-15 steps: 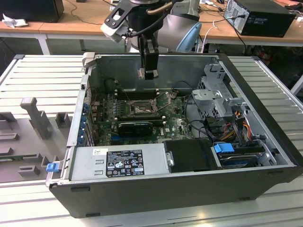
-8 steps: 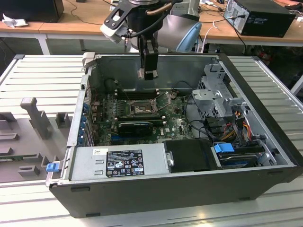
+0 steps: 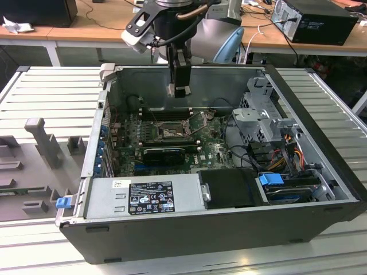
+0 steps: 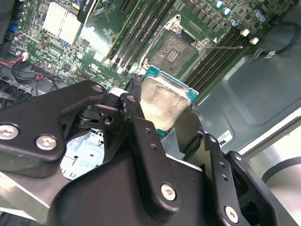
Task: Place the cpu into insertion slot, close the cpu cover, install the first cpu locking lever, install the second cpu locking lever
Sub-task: 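Place the cpu into insertion slot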
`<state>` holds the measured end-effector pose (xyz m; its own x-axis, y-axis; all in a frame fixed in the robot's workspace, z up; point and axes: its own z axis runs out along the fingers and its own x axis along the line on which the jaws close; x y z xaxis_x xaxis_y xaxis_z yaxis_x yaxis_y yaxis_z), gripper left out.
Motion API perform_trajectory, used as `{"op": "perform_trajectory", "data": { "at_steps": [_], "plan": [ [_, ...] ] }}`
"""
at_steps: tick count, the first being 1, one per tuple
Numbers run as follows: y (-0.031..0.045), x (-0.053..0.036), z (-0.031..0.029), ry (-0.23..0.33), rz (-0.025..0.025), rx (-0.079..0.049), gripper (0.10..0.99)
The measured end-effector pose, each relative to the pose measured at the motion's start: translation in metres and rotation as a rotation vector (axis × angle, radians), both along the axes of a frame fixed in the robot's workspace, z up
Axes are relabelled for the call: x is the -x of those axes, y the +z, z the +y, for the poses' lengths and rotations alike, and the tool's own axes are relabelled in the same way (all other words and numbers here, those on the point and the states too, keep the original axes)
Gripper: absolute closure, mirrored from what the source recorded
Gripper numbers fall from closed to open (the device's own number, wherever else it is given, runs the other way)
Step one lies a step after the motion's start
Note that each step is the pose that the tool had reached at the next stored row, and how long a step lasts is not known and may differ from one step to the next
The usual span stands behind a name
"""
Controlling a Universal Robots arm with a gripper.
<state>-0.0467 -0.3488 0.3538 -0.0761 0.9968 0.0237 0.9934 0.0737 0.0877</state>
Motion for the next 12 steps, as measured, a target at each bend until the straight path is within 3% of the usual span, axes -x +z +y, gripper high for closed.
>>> {"op": "perform_trajectory", "data": {
  "at_steps": [12],
  "plan": [
    [-0.0027, 0.0001, 0.0000, -0.006, -0.0001, 0.000, 0.557]
  ]
}}
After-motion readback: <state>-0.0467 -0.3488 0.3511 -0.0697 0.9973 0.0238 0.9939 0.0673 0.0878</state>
